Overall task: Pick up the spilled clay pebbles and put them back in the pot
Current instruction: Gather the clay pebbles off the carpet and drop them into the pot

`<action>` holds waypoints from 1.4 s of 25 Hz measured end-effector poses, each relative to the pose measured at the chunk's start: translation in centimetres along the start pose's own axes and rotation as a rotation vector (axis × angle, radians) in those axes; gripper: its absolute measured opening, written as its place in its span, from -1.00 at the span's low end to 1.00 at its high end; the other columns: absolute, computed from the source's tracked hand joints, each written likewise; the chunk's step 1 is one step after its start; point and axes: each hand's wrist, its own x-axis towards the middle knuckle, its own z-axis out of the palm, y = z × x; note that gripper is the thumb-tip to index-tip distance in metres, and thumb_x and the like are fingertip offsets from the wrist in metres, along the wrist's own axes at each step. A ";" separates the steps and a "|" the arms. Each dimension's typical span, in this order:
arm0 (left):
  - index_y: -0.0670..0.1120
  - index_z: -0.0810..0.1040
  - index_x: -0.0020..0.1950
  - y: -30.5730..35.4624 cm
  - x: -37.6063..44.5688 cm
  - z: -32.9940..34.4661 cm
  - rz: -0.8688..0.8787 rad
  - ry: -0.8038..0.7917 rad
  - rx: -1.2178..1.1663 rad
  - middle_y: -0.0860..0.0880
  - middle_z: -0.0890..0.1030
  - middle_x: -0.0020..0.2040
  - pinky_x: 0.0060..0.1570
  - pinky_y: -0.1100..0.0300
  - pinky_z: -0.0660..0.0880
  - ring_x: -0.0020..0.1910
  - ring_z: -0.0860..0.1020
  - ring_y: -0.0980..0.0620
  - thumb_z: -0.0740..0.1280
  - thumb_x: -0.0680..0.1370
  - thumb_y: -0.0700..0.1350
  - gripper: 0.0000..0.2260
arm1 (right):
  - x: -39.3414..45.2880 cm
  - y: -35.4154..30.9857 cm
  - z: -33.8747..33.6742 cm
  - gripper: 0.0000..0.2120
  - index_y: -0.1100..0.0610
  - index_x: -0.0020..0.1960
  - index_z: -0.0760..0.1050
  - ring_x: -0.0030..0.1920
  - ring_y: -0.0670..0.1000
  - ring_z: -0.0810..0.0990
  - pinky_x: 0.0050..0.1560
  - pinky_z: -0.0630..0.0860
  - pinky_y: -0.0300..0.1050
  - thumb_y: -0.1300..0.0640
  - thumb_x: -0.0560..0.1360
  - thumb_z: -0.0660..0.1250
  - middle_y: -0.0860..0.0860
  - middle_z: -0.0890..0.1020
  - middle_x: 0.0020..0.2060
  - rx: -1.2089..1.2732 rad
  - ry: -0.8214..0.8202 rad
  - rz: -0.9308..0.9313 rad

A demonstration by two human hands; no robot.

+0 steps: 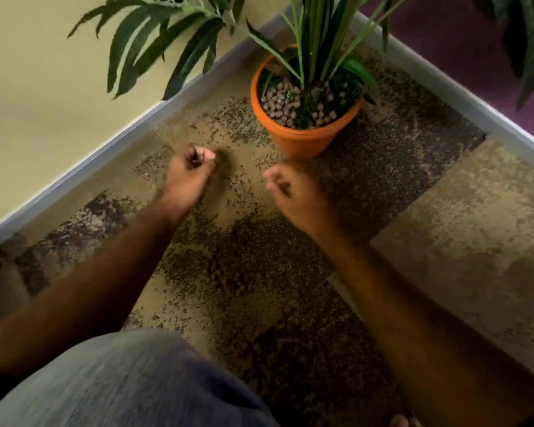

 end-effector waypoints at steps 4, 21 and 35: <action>0.23 0.54 0.08 -6.0 -3.4 -0.6 -0.051 -0.029 0.094 0.05 0.62 0.08 -0.36 0.36 0.54 -0.11 0.66 0.13 0.41 0.52 0.13 -0.84 | -4.4 1.0 6.4 -0.62 0.11 0.38 0.44 0.30 0.09 0.47 0.27 0.49 -0.01 0.13 0.58 0.33 0.09 0.45 0.31 -0.077 -0.458 0.212; 0.10 0.49 0.32 -10.3 -3.5 -2.0 0.056 -0.192 0.689 0.01 0.45 0.27 0.15 0.01 0.41 0.26 0.38 -0.02 0.15 0.52 0.42 -0.46 | -7.4 2.3 9.3 -0.81 0.08 0.14 0.60 0.19 0.09 0.55 0.14 0.54 -0.01 0.18 0.53 0.40 0.08 0.52 0.21 -0.183 -0.546 0.113; -0.19 0.58 0.09 -3.4 -7.7 6.3 -0.528 -0.405 -1.017 -0.16 0.61 0.01 0.09 0.12 0.50 -0.02 0.59 -0.02 -0.04 0.73 0.00 -0.55 | -2.9 -3.1 4.6 -0.76 0.06 0.21 0.57 0.09 -0.05 0.63 0.14 0.59 -0.02 0.18 0.55 0.34 -0.02 0.66 0.10 0.000 -0.243 0.105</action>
